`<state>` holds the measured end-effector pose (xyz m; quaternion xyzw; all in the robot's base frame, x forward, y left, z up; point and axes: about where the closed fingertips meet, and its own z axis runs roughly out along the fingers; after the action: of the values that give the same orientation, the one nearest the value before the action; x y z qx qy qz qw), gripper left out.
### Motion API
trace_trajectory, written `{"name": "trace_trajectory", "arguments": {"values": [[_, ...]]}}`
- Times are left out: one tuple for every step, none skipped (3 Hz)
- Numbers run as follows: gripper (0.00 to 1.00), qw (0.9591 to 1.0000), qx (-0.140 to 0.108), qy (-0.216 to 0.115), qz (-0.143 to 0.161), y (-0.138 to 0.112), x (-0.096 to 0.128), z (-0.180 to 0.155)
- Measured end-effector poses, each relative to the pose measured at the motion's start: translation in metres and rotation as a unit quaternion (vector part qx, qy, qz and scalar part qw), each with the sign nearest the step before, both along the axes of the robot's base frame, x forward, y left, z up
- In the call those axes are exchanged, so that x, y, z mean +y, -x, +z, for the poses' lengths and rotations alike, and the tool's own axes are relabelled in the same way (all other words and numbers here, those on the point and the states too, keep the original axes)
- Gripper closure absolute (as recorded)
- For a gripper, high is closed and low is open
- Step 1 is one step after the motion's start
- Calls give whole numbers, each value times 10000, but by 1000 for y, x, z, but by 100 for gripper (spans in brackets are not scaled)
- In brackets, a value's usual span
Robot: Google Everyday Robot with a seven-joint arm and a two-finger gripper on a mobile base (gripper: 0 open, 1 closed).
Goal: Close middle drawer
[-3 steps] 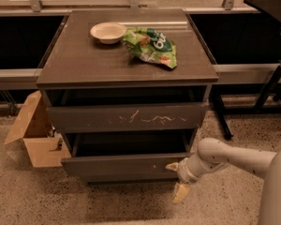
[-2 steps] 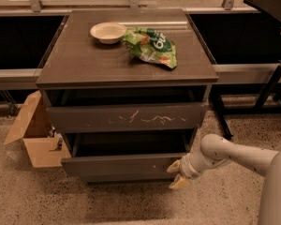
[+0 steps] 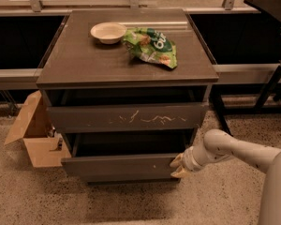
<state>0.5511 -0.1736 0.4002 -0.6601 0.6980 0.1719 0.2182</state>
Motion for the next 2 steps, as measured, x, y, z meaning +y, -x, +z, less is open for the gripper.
{"name": "trace_trajectory", "arguments": {"values": [[23, 10000, -84, 14, -50, -4, -4, 4], [0, 9998, -170, 22, -121, -7, -10, 9]]}}
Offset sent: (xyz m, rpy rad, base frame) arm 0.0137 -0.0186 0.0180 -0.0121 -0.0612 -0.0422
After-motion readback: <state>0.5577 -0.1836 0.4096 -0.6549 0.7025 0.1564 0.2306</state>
